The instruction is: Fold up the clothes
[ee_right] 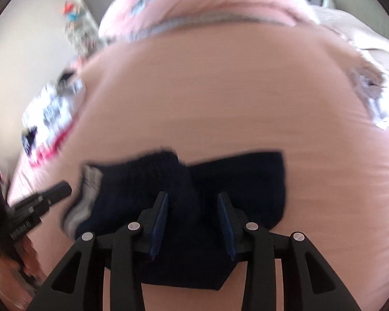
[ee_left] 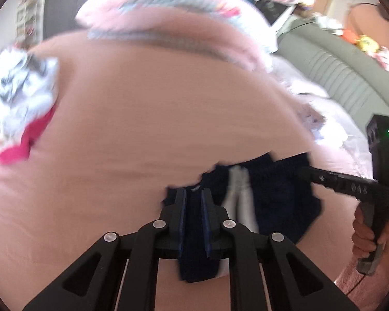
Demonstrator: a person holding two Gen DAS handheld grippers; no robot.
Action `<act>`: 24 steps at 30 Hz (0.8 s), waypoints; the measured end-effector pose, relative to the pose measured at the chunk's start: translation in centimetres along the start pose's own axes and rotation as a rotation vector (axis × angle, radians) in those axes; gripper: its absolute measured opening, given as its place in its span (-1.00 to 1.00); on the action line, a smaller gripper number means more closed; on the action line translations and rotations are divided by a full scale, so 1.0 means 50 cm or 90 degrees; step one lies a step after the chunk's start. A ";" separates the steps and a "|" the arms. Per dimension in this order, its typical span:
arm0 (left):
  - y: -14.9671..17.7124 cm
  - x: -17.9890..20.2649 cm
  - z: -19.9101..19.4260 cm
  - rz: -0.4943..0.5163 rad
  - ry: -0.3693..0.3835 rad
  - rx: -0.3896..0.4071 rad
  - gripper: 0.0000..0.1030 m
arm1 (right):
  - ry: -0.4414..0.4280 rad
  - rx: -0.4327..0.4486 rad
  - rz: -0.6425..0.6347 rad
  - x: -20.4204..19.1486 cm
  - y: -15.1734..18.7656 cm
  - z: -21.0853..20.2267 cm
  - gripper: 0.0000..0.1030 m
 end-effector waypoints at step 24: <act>0.082 0.038 0.050 0.099 -0.011 -0.123 -0.75 | 0.109 -0.082 -0.229 -0.099 0.100 0.056 -0.10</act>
Point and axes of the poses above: each gripper's, at about its wrist camera, not at the fingertips, and z roughly the way its jaws point, x to its right, y to its underside, the point moved 3 cm from there along z, roughly the way its jaws point, and after that the axes turned 12 degrees about x, right-handed, at the moved point
